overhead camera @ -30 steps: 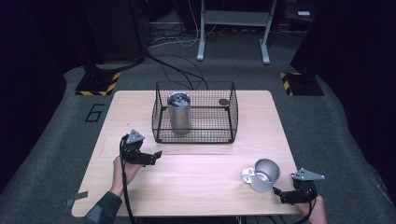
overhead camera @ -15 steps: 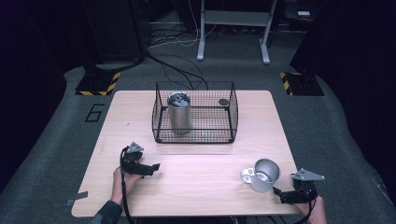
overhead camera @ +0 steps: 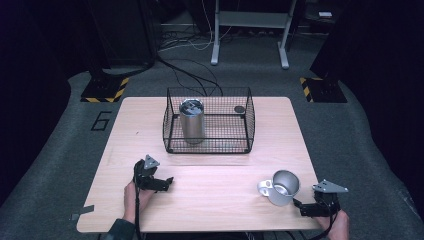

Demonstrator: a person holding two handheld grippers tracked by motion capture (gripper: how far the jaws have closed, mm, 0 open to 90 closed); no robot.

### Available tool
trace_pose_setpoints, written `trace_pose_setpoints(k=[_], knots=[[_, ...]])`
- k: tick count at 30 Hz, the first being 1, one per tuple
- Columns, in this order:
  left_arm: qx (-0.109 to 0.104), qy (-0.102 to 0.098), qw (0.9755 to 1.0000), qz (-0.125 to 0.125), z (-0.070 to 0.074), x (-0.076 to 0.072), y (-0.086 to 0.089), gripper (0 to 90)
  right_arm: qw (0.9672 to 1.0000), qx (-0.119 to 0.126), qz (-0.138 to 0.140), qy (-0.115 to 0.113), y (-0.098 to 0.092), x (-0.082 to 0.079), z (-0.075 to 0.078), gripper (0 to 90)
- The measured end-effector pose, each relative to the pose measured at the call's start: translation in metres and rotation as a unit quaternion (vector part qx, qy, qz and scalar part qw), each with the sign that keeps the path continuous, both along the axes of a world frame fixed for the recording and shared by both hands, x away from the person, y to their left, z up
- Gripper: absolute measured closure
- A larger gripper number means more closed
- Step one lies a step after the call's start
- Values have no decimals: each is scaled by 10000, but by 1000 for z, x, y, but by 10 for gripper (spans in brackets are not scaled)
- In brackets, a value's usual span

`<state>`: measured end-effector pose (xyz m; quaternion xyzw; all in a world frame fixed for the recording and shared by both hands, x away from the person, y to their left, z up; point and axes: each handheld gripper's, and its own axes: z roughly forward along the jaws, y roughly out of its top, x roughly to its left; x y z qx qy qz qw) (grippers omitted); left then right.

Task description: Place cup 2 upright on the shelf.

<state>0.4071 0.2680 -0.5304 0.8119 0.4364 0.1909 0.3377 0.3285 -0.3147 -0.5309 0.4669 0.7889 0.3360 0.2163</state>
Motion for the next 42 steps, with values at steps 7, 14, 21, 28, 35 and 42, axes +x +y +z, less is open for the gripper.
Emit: trace_pose_setpoints(k=[7,14,21,28,35,42], knots=[[35,-8,9999,96,0,0,0,0,9997,58,-141,204,-1,0,2,0],[36,12,9999,113,0,0,0,1,9992,277,69,288,1,-6,9,0],[8,15,9998,173,0,-1,-1,1,9978,526,324,242,7,-17,29,0],[-15,27,9998,202,0,-1,-1,1,9964,590,607,103,23,-22,48,0],[9,22,9998,206,0,-1,-1,2,9953,617,744,-72,33,-18,58,0],[10,10,9998,212,0,-1,-1,2,9938,676,867,-152,43,-12,58,0]])
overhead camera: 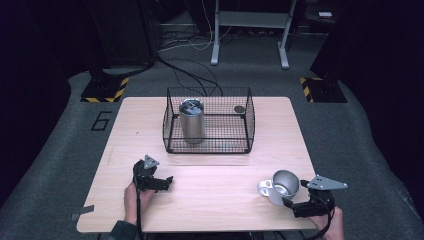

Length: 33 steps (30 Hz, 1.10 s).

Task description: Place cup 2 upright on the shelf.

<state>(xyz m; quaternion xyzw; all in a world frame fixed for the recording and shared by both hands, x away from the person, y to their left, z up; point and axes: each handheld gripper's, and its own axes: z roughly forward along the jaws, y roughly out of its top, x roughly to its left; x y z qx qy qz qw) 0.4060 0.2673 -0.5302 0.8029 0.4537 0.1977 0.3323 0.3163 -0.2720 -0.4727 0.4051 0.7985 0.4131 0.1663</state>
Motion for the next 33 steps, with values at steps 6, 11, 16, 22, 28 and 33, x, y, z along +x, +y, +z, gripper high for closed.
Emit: trace_pose_setpoints(k=[6,11,16,22,28,33], knots=[[-4,11,10000,-1,0,0,0,2,10000,6,29,-30,8,6,2,0],[-21,3,10000,22,0,0,0,3,10000,-8,42,-59,12,10,3,0],[-14,1,10000,20,0,0,0,4,9999,7,32,-99,16,11,3,0],[-12,-16,10000,60,0,-1,-1,4,9999,87,10,-72,17,14,2,0],[-5,-13,10000,52,0,-1,0,4,9997,96,-22,-220,21,16,-1,42],[-31,-39,10000,85,-1,-2,-1,4,9996,20,-29,-266,22,15,0,53]])
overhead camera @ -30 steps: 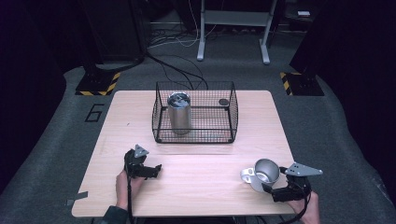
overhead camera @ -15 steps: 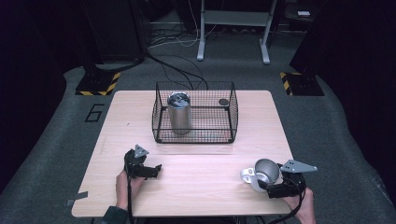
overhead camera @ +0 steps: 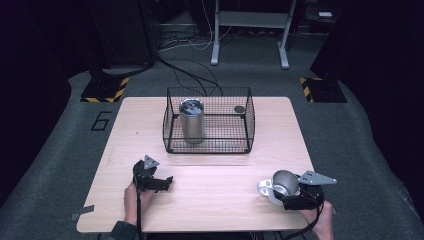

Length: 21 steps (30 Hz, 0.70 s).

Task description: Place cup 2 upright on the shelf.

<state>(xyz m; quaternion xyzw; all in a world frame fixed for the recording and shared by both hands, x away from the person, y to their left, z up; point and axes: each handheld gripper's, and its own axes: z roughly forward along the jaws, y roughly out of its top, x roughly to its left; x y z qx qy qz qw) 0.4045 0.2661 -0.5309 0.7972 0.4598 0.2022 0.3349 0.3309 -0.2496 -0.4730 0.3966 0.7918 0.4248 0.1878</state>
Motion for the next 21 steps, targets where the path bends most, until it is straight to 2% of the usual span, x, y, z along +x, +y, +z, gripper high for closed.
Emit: trace_pose_setpoints(k=[9,10,11,14,21], knots=[[-4,0,10000,4,0,0,0,4,9998,61,-195,18,3,0,1,60],[44,21,10000,-37,0,0,1,4,9998,57,-182,6,3,1,2,60],[-6,18,10000,-1,0,0,0,4,9998,18,-182,-2,2,1,3,60],[9,-8,10000,1,0,0,0,4,9998,76,-173,-32,3,0,6,60],[-5,3,10000,4,0,0,0,4,9999,-16,-98,-100,8,2,16,61]])
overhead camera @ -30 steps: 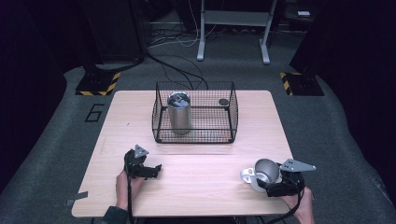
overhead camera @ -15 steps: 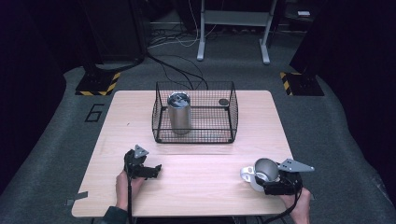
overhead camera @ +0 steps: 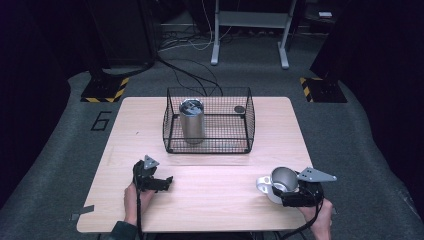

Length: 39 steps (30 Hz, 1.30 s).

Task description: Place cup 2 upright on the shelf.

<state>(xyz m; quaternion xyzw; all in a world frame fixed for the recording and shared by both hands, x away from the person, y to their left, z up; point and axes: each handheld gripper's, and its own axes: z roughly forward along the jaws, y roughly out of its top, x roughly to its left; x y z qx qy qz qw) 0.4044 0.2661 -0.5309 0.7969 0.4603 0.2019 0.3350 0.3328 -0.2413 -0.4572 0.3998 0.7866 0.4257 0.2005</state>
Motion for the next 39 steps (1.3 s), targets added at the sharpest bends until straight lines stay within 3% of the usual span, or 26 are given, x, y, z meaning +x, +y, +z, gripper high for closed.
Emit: trace_pose_setpoints(k=[5,22,39], knots=[[3,0,10000,4,0,0,0,4,10000,77,-7,9,4,1,2,61],[27,10,10000,-3,0,0,0,4,9999,-6,116,-9,17,9,13,61],[25,21,10000,-18,1,0,1,4,9988,-81,475,-81,42,24,32,61]])
